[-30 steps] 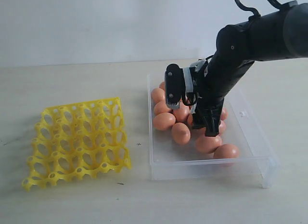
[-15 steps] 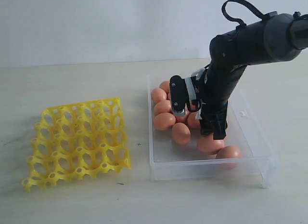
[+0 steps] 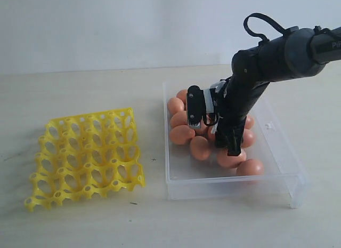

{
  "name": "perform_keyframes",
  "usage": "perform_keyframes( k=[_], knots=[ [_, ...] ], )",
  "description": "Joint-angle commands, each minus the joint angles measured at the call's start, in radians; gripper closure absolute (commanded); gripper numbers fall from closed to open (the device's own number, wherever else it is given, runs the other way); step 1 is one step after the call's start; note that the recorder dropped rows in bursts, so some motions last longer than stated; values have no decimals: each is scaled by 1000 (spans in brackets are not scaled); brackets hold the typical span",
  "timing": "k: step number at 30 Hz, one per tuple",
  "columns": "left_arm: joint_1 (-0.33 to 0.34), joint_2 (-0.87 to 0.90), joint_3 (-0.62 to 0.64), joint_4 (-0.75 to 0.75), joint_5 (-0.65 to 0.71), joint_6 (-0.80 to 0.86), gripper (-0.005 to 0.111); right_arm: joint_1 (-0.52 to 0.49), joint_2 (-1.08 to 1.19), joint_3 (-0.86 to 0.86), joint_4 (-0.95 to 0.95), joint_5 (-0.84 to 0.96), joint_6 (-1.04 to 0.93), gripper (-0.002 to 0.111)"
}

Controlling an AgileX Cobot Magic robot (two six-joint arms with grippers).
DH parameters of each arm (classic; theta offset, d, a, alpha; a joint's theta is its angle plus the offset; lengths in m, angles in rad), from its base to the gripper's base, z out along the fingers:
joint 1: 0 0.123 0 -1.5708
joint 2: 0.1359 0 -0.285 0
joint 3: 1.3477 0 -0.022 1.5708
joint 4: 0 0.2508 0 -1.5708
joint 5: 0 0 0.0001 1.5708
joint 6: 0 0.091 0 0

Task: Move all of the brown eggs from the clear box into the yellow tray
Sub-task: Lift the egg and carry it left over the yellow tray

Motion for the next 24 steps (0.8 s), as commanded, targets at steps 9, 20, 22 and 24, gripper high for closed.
perform_keyframes(
  k=[9,20,22,24],
  knots=[
    [-7,-6,-4,-1,-8,-5,107,-4,-73,-8,72,-19,172,108],
    [-7,-6,-4,-1,-8,-5,107,108,-289,-8,508,-376,358,108],
    [-7,-6,-4,-1,-8,-5,107,143,-289,-8,541,-407,358,108],
    [-7,-6,-4,-1,-8,-5,107,177,-287,-8,571,-444,360,108]
  ],
)
